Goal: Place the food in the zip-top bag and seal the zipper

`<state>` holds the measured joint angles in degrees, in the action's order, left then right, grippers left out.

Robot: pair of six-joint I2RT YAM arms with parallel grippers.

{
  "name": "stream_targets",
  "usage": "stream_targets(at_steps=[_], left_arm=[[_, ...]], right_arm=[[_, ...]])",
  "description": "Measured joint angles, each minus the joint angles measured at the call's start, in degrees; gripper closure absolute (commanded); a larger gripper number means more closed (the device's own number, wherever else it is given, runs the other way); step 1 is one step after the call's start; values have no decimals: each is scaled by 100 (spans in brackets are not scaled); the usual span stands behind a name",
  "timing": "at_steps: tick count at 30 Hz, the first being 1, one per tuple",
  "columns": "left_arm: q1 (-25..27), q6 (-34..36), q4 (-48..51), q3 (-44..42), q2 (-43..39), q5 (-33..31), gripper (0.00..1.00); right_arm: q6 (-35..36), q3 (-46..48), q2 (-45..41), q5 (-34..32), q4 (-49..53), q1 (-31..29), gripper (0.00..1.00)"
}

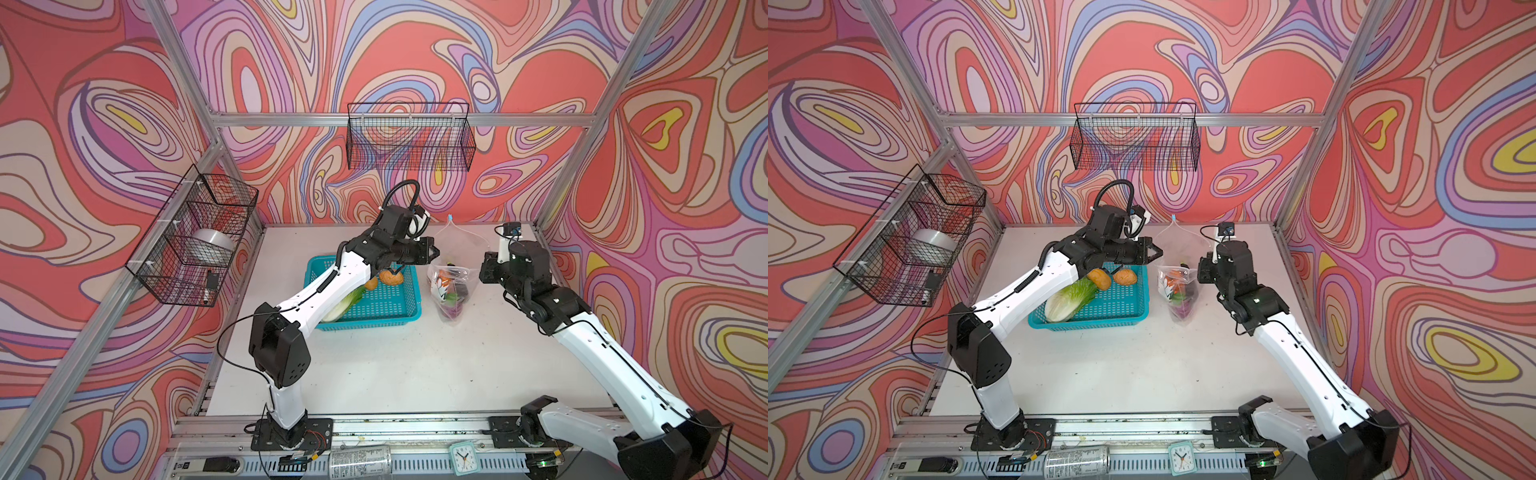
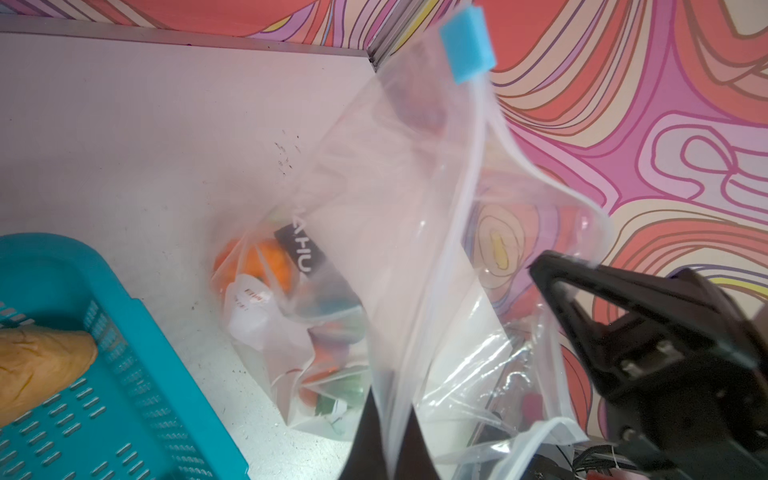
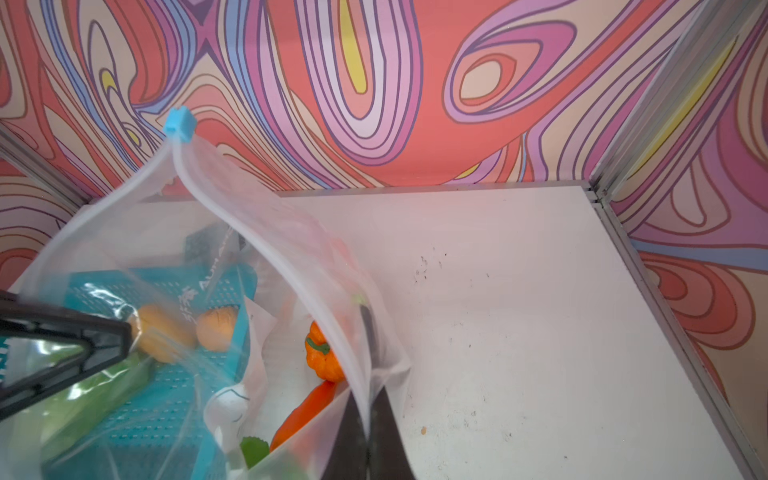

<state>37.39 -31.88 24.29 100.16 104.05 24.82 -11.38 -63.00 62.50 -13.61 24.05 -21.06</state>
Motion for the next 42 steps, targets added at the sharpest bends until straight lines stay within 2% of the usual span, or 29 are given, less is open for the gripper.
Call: stream_targets(at_steps=[3, 9, 12, 15, 16, 19, 26, 29, 34, 38, 42], left_arm=[[-39, -26, -13, -149, -4, 13, 100], [-109, -105, -46, -479, -26, -2, 90], [-166, -127, -44, -568, -48, -44, 61], [-260, -131, -4, -577, -76, -92, 41], [-293, -122, 0, -586, -105, -131, 29], [-380, -50, 4, -728, -319, -363, 1], [-734, 693, -26, -922, -1091, -881, 0], [-999, 1091, -164, -984, -1172, -787, 6], [-1320, 1705, -168, -990, -787, -520, 26], [-1338, 2085, -48, -887, -212, -522, 33], [-1333, 2249, 166, -603, 444, -514, 32]], right_arm=[[20, -55, -170, 61, -90, -2, 100], [-33, -39, 79, 431, -251, -2, 100], [-96, 39, 282, 568, -289, 0, 100], [-168, 122, 372, 682, -302, 0, 100], [-192, 129, 378, 723, -304, 0, 100], [-275, 129, 378, 852, -352, 0, 100], [-374, 118, 393, 1023, -391, 0, 100], [-387, 109, 393, 1049, -391, 0, 100], [-424, 109, 391, 1056, -391, 0, 100], [-459, 109, 389, 1054, -391, 0, 100], [-483, 109, 387, 1056, -396, 0, 100]])
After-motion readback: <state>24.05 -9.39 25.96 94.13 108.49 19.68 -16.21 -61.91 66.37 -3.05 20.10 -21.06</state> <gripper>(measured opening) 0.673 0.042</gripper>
